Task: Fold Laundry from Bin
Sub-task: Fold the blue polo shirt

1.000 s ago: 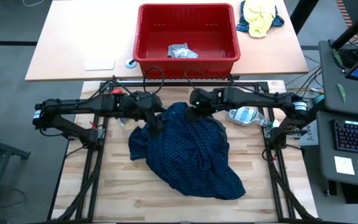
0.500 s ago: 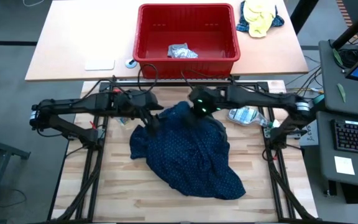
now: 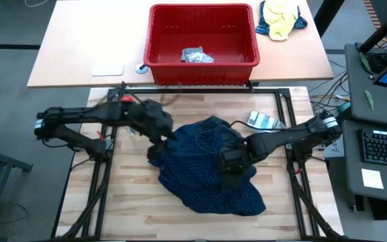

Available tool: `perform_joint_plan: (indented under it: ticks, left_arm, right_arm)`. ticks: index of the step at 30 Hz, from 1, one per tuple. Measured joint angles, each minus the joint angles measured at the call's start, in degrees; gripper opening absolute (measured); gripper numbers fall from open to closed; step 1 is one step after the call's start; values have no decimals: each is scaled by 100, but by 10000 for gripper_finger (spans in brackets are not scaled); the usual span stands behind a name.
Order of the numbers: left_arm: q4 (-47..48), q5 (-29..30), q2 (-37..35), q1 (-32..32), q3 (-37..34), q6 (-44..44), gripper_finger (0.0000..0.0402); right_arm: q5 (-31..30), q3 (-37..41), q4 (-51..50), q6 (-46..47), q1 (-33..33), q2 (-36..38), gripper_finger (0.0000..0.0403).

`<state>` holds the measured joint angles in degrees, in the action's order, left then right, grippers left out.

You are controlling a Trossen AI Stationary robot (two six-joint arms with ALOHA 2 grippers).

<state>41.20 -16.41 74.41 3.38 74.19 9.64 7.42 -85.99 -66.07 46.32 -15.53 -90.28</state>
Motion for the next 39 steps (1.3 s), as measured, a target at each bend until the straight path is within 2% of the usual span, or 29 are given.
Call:
perform_joint_plan:
  ticks: [2,8,12,24,27,31,32,36,39]
  left_arm:
    - [-78,-6,259,-12,-2,-191,219]
    - [-731,13,1074,202,79,-865,219]
    - [-854,609,1407,334,267,-1267,219]
    - [-1058,854,1521,725,486,-2032,219]
    - [-1034,473,1637,879,459,-2133,219]
    - [-970,-784,1835,1007,442,-2118,218]
    - [-940,-923,1852,1007,442,-2088,216]
    - [-632,-867,1871,974,442,-2069,183]
    - [-529,-860,1764,960,442,-2130,128]
  right_arm:
    - [-163,116,143,98,10,-20,10]
    - [-164,468,840,363,-8,-26,18]
    - [-162,495,876,526,-11,-17,38]
    - [-534,605,1414,719,-11,-15,78]
    - [-632,606,1503,676,4,-15,87]
    - [-815,627,1525,530,23,-15,95]
    - [-864,629,1523,488,31,-15,96]
    - [-1047,620,1518,220,80,-15,96]
    - [-1046,530,1511,16,164,-1,87]
